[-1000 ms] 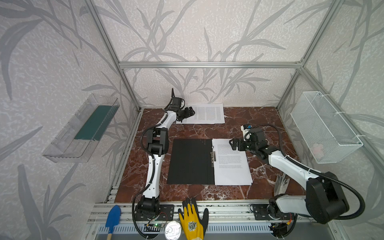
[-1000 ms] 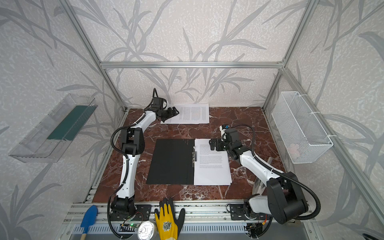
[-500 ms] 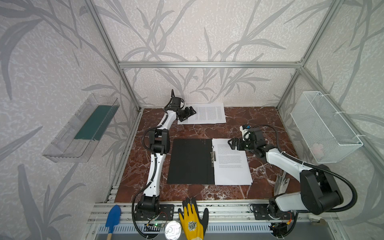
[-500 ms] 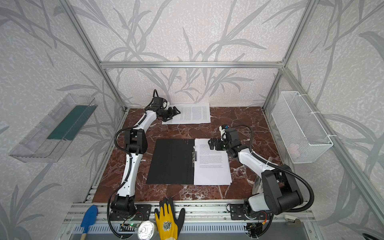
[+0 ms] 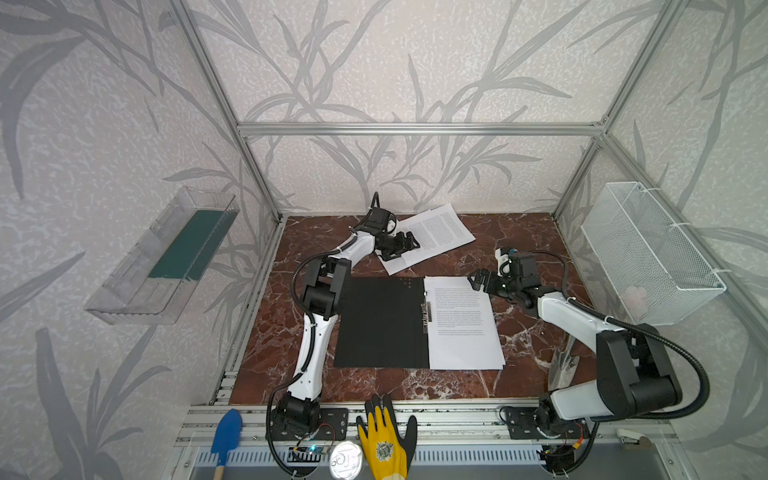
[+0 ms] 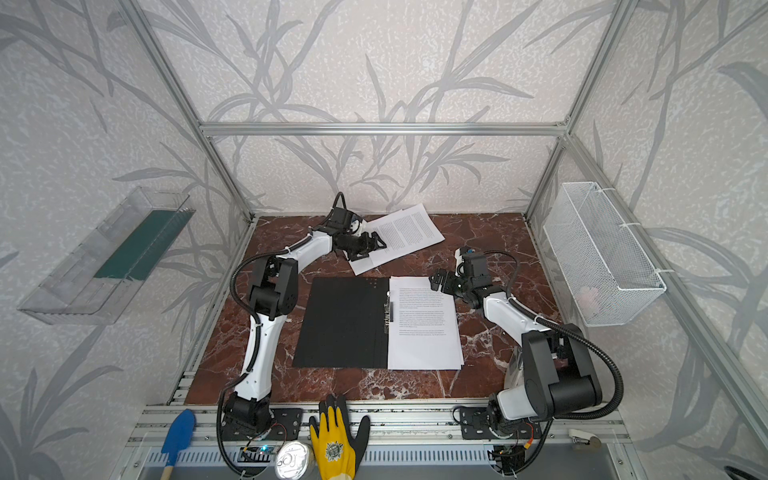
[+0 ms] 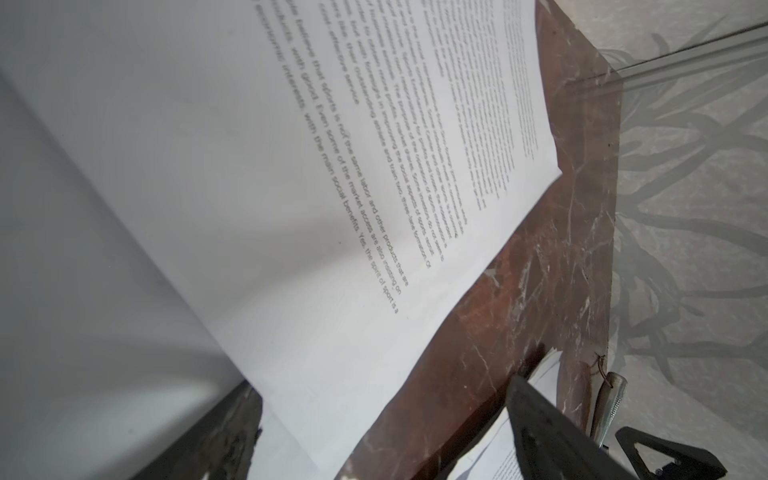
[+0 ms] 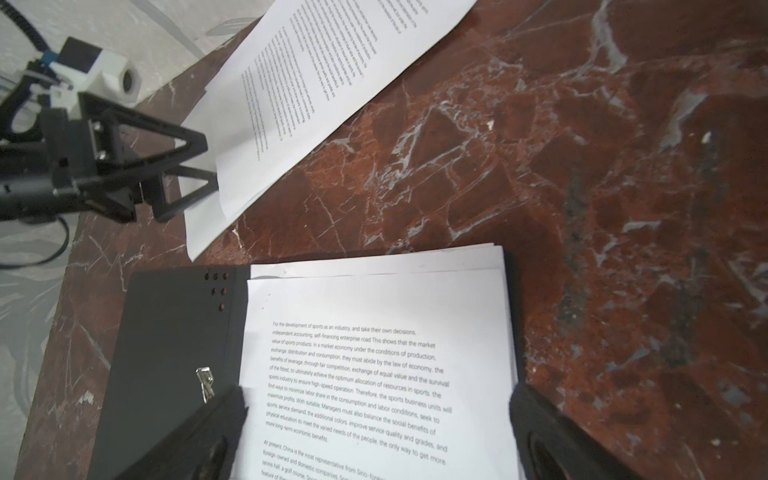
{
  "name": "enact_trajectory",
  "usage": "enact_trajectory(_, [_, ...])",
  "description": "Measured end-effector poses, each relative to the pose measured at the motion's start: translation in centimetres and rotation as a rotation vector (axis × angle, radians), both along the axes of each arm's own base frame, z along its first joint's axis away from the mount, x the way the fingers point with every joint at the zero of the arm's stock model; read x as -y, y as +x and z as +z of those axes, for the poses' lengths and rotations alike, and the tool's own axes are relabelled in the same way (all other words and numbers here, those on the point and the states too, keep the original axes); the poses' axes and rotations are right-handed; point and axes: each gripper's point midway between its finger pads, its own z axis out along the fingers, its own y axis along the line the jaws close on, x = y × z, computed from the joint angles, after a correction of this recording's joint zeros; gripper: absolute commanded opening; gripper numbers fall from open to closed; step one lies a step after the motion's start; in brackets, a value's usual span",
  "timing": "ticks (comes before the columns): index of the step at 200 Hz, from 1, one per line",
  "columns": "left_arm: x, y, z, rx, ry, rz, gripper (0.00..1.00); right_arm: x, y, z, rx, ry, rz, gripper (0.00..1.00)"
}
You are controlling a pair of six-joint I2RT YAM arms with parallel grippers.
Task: Put the files into the folder
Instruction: 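Move both grippers to the loose sheet farther from the robot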
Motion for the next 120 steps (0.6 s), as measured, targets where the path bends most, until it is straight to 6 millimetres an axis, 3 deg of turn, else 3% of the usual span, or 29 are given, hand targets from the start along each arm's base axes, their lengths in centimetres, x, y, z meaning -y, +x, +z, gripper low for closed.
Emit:
enact_trajectory(22, [1.6, -1.8, -0.1, 0.010, -0.022, -0.036, 0.92, 0.2, 2.7, 0.0, -0.011, 0.011, -0.022, 1.00])
enact_trajectory(67, [0.7, -2.9, 0.0, 0.024, -0.076, -0.055, 0.92, -0.6, 9.7, 1.0, 0.015, 0.054, -0.024, 0.99])
enact_trajectory(120, [-0.1, -5.5, 0.7, -0.027, -0.123, -0.068, 0.92, 0.2, 16.8, -0.4, -0.007, 0.083, -0.042, 0.98])
